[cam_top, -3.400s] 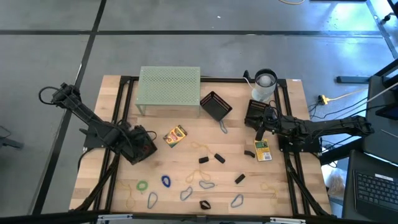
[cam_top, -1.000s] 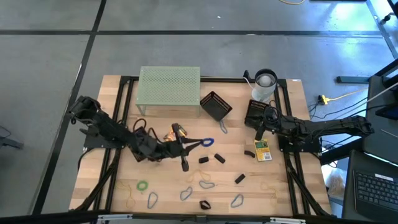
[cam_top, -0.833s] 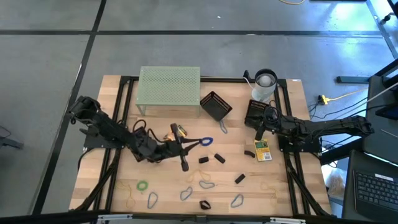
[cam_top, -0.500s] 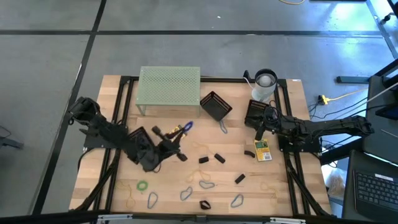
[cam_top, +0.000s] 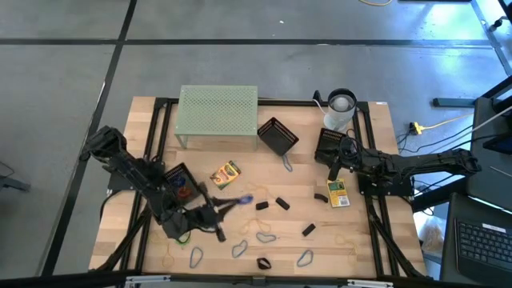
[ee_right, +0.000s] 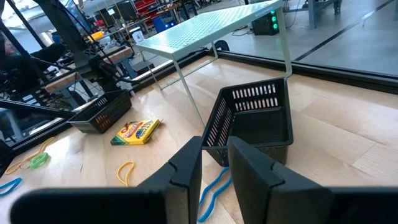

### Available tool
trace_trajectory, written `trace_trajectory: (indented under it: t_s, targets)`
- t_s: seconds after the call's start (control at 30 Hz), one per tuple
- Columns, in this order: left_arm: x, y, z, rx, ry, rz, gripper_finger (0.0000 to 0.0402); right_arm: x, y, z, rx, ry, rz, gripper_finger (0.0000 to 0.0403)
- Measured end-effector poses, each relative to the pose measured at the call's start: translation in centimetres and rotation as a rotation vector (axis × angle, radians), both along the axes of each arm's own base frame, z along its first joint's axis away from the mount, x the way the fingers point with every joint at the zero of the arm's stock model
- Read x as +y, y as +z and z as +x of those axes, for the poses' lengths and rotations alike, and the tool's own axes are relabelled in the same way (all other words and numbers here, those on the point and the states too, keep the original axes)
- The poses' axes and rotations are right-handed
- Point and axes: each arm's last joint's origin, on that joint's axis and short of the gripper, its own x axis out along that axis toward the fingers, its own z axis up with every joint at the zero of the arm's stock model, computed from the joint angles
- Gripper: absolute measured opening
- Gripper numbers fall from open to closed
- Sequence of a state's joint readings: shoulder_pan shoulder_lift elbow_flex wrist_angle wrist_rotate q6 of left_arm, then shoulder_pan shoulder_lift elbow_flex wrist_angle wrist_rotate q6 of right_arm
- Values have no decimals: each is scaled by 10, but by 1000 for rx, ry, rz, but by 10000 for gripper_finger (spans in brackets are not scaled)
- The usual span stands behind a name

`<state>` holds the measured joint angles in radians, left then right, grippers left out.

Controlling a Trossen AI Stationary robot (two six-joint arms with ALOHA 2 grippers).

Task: Pick & Place Office Desk Supplies
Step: Put the blue keychain into the bottom black bin

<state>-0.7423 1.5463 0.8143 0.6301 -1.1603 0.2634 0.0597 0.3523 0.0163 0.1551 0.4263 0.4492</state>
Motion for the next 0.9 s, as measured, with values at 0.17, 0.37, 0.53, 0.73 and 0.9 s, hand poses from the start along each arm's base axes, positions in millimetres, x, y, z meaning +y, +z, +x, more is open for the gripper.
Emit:
trace_trajectory:
  t_s: [0.17, 0.37, 0.53, 0.73, 0.9]
  targets:
    - [12, -13, 10, 78, -82, -66, 13, 0, 0, 0, 0, 0, 0, 82]
    - [50, -20, 1, 249, 23, -266, 13, 0, 0, 0, 0, 0, 0, 82]
    - [88, -4, -34, 405, 95, -551, 13, 0, 0, 0, -1, 0, 1, 82]
    - [121, -1, -87, 625, 381, -805, 13, 0, 0, 0, -1, -1, 4, 82]
    - [131, -5, -113, 799, 619, -882, 13, 0, 0, 0, -1, -2, 4, 82]
